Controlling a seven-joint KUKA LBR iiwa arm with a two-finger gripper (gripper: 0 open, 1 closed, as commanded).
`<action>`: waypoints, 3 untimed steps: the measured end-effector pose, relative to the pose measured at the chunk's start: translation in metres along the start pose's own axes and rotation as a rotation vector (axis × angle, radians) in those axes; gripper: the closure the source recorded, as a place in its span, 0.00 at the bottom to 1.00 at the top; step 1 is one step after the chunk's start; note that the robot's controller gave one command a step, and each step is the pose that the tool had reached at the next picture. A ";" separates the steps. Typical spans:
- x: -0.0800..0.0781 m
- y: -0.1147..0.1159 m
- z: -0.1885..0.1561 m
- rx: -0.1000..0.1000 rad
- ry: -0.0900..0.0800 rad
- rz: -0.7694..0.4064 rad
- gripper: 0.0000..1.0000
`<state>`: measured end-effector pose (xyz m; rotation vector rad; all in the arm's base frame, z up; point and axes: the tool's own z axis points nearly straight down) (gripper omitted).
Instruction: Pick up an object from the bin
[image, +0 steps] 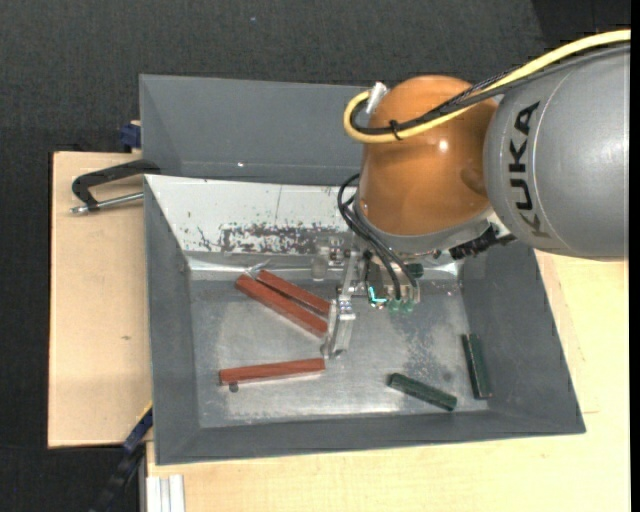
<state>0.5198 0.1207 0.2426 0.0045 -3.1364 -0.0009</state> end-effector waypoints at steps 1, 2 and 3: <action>-0.002 -0.001 -0.004 -0.001 -0.008 0.002 0.00; -0.004 -0.006 0.036 -0.002 -0.014 -0.049 0.00; -0.002 -0.009 0.104 0.000 -0.011 -0.156 0.00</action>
Offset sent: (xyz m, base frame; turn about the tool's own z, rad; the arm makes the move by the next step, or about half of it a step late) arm 0.0059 -0.0275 -0.1656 -0.1913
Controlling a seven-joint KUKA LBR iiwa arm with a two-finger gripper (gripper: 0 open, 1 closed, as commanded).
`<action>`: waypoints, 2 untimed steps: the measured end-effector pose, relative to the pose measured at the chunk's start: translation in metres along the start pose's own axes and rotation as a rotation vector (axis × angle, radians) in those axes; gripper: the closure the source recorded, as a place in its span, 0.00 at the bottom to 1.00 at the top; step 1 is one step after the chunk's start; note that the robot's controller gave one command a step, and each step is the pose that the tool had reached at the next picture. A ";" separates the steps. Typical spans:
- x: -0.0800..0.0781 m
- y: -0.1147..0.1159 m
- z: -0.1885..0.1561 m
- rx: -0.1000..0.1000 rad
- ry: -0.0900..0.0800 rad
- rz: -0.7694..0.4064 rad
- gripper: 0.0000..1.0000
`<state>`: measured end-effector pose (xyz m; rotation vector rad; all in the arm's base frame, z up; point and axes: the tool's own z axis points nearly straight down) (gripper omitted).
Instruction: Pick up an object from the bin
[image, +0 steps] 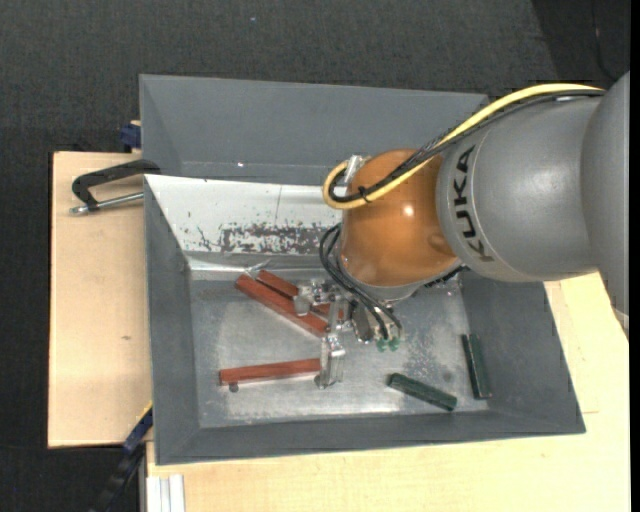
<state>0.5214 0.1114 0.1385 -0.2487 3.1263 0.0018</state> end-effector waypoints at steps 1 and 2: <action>-0.026 0.009 0.063 -0.003 -0.012 -0.076 1.00; -0.026 0.009 0.064 -0.003 -0.011 -0.076 1.00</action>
Offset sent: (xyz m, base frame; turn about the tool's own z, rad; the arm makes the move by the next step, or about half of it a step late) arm 0.0000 0.0000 0.0000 0.0000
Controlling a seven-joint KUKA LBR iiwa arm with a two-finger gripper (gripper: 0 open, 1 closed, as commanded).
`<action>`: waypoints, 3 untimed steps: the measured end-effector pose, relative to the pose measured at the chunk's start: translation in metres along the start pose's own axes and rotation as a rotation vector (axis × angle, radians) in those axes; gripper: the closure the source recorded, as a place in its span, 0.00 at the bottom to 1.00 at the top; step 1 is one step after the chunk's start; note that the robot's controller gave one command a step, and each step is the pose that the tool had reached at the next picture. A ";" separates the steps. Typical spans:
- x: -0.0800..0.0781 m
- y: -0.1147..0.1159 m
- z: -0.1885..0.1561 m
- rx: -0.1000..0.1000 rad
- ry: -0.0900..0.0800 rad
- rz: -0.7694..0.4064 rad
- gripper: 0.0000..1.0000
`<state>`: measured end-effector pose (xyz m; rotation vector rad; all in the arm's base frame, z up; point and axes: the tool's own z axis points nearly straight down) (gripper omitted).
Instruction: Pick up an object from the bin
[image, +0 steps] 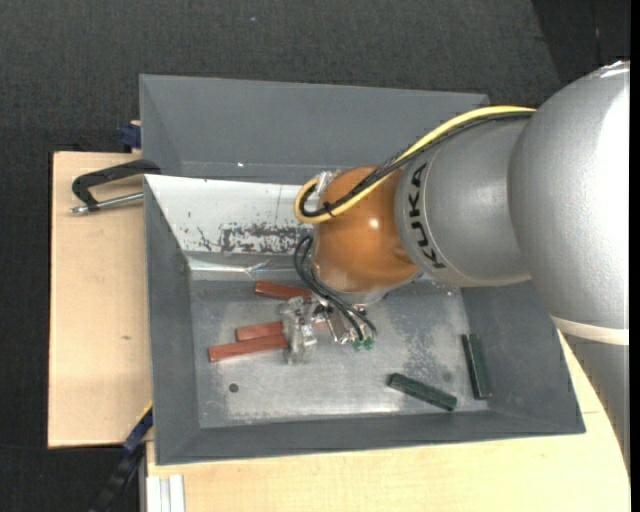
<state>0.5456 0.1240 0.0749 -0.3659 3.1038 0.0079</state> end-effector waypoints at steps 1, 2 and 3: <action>-0.008 0.003 -0.194 0.002 0.006 0.016 1.00; -0.008 0.003 -0.191 0.002 0.011 0.017 0.00; -0.008 0.003 -0.191 0.002 0.011 0.017 0.00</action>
Offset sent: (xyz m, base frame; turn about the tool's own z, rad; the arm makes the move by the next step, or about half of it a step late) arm 0.0000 0.0000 0.0000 0.0000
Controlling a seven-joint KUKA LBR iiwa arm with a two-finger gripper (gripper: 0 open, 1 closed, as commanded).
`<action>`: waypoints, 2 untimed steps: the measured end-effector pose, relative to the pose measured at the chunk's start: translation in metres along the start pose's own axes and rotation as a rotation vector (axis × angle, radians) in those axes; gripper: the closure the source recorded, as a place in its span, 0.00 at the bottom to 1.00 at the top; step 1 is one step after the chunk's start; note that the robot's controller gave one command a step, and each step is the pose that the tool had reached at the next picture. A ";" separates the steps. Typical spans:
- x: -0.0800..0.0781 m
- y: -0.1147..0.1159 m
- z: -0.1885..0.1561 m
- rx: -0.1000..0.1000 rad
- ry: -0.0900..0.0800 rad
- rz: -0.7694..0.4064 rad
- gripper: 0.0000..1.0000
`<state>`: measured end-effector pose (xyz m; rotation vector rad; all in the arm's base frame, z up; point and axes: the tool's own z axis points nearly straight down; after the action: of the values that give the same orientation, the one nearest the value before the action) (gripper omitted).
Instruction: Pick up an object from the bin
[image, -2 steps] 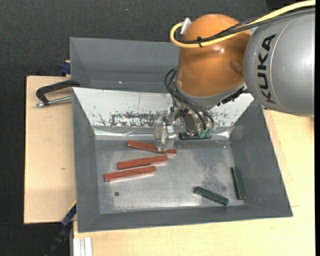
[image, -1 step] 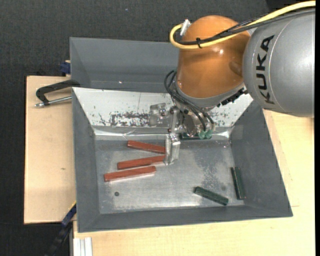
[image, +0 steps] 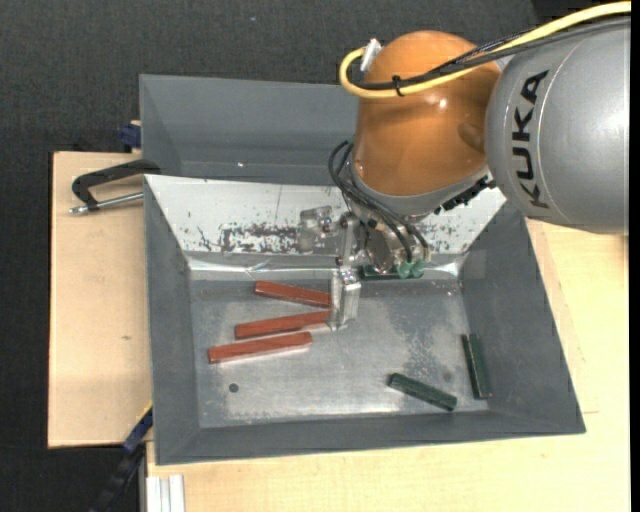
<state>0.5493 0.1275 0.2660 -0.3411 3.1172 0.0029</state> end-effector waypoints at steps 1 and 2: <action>-0.011 0.013 0.043 0.001 -0.005 -0.052 0.00; -0.009 0.029 0.105 0.000 -0.001 -0.184 0.00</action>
Offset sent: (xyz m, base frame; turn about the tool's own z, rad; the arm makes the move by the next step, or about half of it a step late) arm -0.0039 0.0395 -0.1410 -0.2476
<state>0.5520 0.1583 0.1611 -0.6259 3.0714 0.0024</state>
